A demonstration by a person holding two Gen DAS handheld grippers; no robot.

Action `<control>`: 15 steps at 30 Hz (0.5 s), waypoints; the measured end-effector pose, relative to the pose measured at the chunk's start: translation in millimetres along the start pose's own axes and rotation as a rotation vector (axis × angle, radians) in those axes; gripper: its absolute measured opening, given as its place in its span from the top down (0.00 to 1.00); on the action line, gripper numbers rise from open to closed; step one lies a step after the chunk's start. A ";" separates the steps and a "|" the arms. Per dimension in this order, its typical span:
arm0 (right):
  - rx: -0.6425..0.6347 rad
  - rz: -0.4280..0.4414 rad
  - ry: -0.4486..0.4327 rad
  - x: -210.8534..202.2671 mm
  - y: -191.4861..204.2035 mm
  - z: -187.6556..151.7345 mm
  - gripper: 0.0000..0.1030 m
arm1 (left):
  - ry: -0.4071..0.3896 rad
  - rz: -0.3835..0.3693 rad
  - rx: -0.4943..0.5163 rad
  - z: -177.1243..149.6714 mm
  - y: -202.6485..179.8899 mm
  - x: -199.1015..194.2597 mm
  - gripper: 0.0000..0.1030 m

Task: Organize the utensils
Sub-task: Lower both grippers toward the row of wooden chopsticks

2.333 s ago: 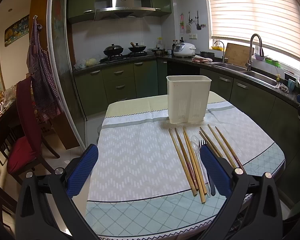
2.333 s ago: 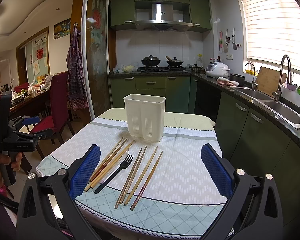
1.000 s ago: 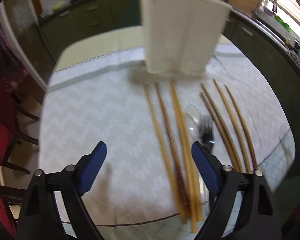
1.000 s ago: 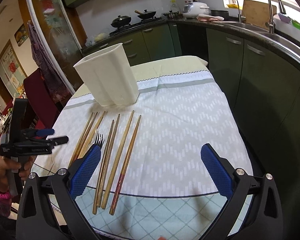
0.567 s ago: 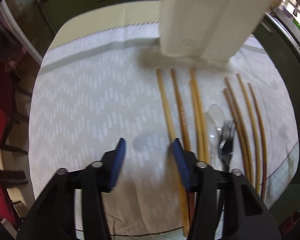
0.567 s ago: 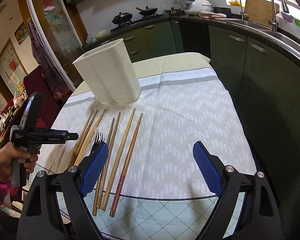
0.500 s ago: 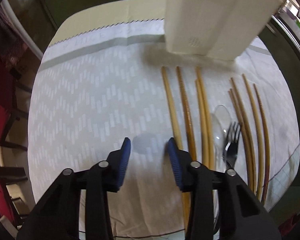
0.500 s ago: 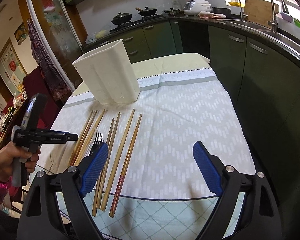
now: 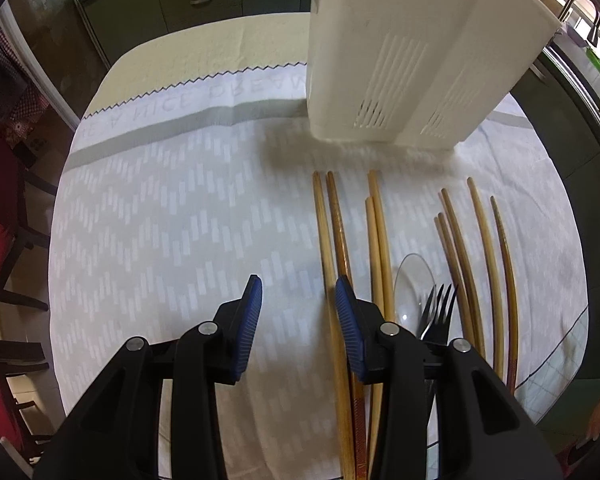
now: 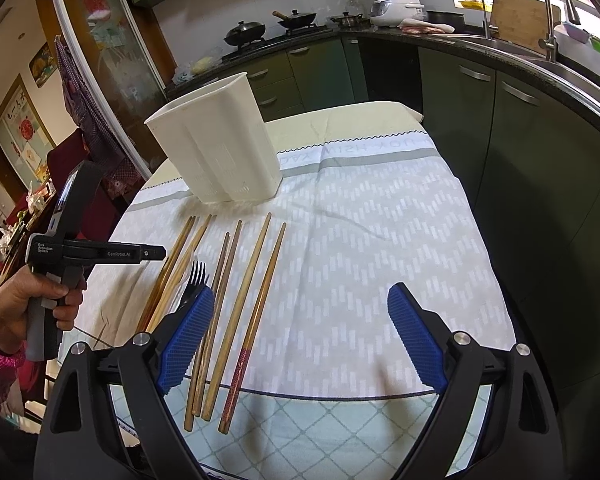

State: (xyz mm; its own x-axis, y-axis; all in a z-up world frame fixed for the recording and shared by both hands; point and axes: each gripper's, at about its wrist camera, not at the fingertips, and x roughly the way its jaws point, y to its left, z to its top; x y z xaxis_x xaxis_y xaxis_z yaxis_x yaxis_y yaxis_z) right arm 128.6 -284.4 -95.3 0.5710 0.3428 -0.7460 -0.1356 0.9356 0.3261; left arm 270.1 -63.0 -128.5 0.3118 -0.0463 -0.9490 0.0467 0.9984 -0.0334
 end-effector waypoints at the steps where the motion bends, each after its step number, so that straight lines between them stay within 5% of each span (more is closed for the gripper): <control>1: 0.001 0.001 -0.001 0.3 -0.2 -0.3 0.14 | 0.002 -0.001 0.003 1.7 -1.0 0.8 0.64; 11: -0.021 -0.013 0.025 6.3 1.7 2.4 0.12 | 0.042 0.026 0.026 11.5 -13.2 22.5 0.64; 15: -0.090 -0.032 0.087 19.8 15.4 14.6 0.12 | 0.048 0.028 0.025 16.3 -6.9 25.5 0.82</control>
State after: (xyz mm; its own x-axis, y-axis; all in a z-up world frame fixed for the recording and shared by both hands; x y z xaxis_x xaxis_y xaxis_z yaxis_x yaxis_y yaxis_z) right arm 149.7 -264.4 -96.5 0.5046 0.3152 -0.8038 -0.1930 0.9486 0.2508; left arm 293.3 -71.7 -147.3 0.2679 -0.0161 -0.9633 0.0623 0.9981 0.0006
